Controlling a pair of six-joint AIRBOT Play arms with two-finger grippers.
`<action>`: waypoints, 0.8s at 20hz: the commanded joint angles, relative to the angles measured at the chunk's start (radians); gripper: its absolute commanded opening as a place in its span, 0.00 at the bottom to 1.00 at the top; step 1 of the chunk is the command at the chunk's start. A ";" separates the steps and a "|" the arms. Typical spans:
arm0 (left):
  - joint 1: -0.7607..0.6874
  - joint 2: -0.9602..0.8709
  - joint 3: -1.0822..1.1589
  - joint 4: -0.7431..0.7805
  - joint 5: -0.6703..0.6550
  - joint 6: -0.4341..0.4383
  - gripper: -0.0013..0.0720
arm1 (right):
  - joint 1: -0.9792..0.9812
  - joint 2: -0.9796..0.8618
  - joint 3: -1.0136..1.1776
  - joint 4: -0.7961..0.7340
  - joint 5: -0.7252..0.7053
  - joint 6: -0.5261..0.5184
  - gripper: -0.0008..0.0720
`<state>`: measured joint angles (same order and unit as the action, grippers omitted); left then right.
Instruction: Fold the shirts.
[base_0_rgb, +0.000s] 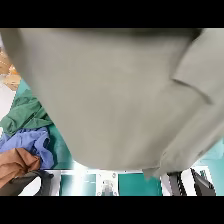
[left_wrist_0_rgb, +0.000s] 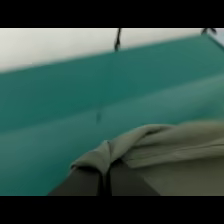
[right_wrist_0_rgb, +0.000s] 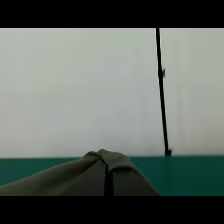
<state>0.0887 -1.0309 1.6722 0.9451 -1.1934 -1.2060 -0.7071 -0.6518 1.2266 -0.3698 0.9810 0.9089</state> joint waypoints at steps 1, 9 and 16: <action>-0.055 -0.177 -0.192 -0.053 0.067 0.115 0.06 | 0.114 -0.109 -0.280 0.003 -0.086 -0.059 0.04; -0.101 -0.678 -0.188 -0.079 0.345 0.130 0.06 | 0.258 -0.775 -0.197 0.045 -0.322 -0.123 0.04; -0.101 -0.727 -0.129 -0.044 0.362 0.079 0.06 | 0.217 -1.011 0.097 -0.091 -0.062 0.096 0.04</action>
<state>-0.0116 -1.7332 1.5291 0.8719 -0.8238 -1.0958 -0.4725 -1.5951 1.2427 -0.3683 0.8257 0.9157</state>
